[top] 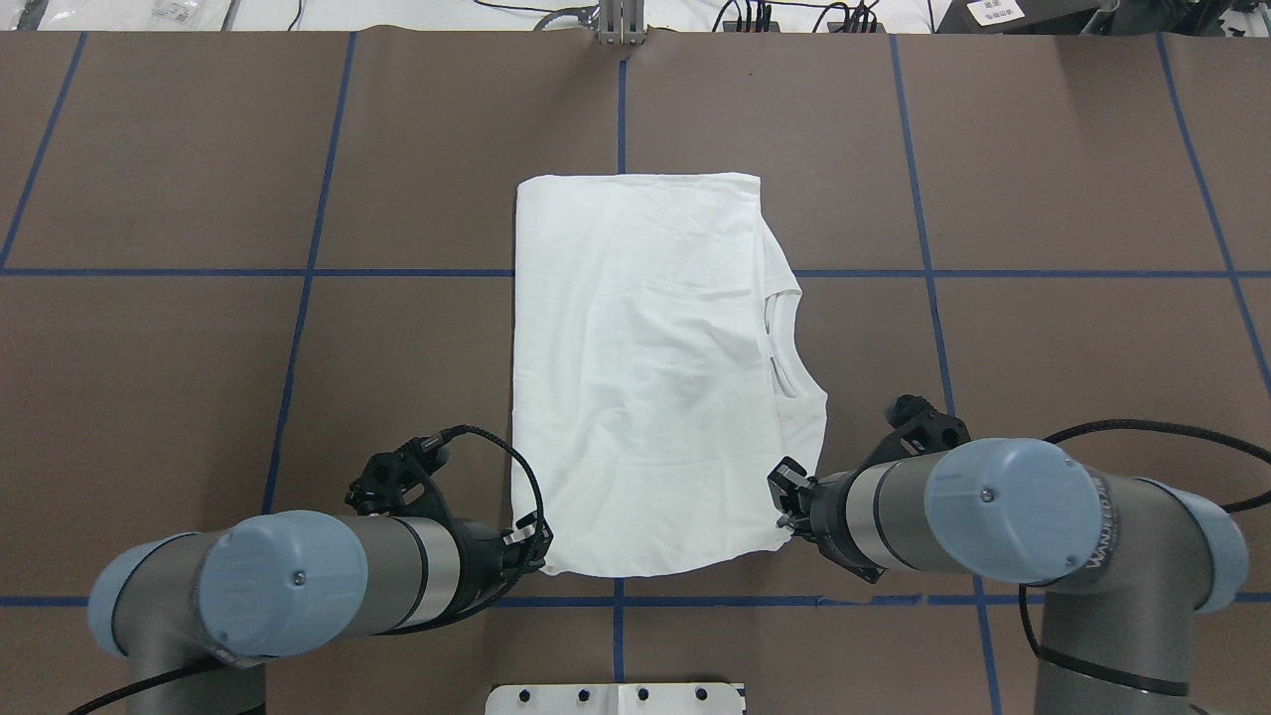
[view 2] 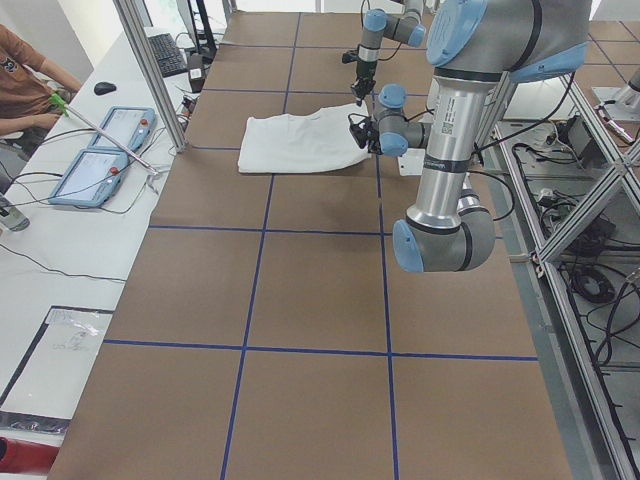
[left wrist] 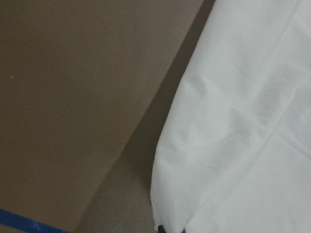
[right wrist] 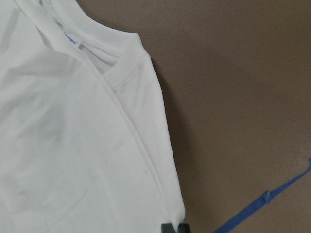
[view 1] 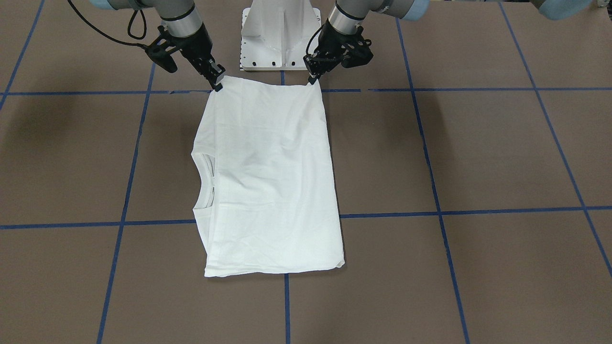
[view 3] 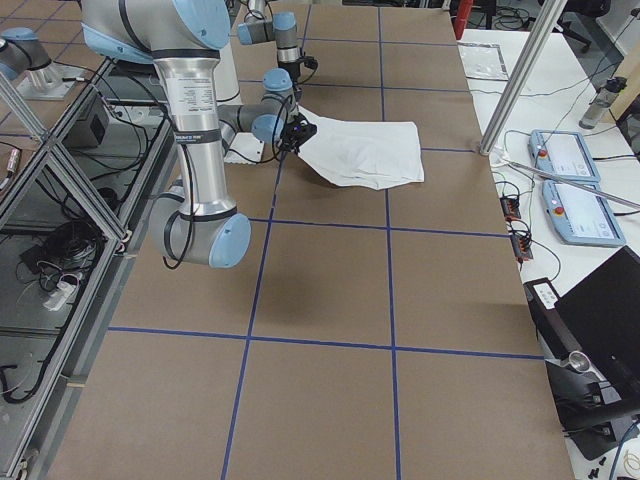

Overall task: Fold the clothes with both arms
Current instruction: 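Lift the near edge with both grippers and fold it over toward the far edge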

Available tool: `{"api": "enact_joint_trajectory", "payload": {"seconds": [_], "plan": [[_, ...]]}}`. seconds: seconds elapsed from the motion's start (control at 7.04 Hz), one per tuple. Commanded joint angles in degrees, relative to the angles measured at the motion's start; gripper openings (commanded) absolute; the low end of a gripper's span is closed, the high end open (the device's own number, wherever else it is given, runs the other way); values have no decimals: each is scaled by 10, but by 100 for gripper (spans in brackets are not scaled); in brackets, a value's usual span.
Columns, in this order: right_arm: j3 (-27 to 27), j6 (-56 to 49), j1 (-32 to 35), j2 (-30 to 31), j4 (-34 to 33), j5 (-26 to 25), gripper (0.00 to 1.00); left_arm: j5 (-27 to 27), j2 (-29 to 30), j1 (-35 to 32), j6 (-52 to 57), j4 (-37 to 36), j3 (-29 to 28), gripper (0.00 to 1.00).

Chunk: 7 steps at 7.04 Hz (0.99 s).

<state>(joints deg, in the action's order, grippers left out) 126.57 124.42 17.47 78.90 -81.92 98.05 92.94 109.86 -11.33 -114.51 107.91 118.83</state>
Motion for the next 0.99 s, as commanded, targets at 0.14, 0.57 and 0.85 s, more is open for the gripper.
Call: {"api": "enact_joint_trajectory", "payload": {"seconds": [0.14, 0.57, 0.85], "plan": [[42, -22, 94, -4, -25, 41, 0, 46, 15, -82, 72, -34, 52, 0], [-155, -155, 234, -157, -24, 115, 0, 105, 109, -221, 203, 2, -115, 0], [-274, -206, 277, -216, -11, 155, 0, 104, 163, -255, 213, 156, -294, 0]]}}
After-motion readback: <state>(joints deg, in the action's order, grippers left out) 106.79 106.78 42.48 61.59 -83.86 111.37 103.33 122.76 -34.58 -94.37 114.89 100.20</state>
